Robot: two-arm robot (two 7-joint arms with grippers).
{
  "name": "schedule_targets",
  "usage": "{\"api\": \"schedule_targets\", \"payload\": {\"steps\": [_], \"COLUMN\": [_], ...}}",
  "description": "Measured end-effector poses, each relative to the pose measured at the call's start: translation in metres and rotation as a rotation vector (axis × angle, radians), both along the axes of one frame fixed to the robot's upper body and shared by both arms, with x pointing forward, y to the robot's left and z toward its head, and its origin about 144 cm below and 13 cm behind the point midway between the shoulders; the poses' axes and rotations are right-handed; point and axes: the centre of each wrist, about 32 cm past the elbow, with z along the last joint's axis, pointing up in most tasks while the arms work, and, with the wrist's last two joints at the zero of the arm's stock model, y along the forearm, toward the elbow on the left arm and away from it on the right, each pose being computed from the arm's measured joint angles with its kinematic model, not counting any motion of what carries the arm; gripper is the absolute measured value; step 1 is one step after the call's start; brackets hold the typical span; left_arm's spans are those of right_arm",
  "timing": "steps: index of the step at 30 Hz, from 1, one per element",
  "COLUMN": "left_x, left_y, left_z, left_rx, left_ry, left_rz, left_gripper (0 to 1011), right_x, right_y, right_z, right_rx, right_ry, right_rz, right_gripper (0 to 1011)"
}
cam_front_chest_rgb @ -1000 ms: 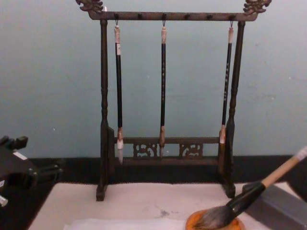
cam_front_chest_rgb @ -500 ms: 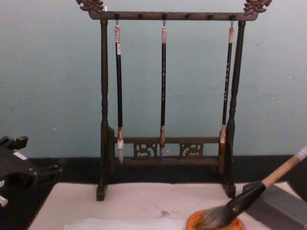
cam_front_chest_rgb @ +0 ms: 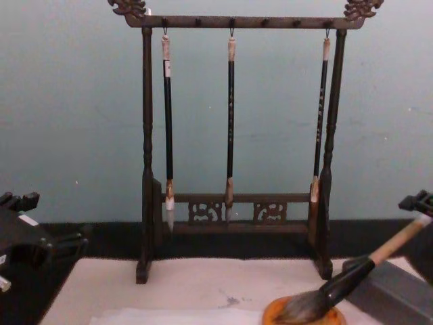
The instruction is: Pick up the brush from the inkstone, write on the paper, then place the brush back to its original position.
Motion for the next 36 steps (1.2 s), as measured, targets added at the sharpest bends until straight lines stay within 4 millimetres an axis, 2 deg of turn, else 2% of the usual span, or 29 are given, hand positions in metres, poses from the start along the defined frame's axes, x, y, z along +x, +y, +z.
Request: {"api": "schedule_targets", "payload": {"steps": [13, 24, 30, 34, 36], "left_x": [0.000, 0.000, 0.000, 0.000, 0.000], "left_y": [0.000, 0.000, 0.000, 0.000, 0.000], "left_z": [0.000, 0.000, 0.000, 0.000, 0.000], "left_rx": [0.000, 0.000, 0.000, 0.000, 0.000], "left_ry": [0.000, 0.000, 0.000, 0.000, 0.000], "left_rz": [0.000, 0.000, 0.000, 0.000, 0.000], "left_gripper": [1010, 1010, 1010, 1010, 1010], "right_x": [0.016, 0.016, 0.016, 0.016, 0.016], "right_y": [0.012, 0.012, 0.011, 0.011, 0.011], "right_z": [-0.006, -0.006, -0.005, -0.005, -0.005], "right_rx": [0.005, 0.004, 0.004, 0.004, 0.004], "right_ry": [-0.022, -0.024, -0.023, -0.023, -0.023], "right_rz": [-0.004, -0.005, -0.005, -0.005, -0.005], "right_gripper": [1000, 994, 887, 745, 708]}}
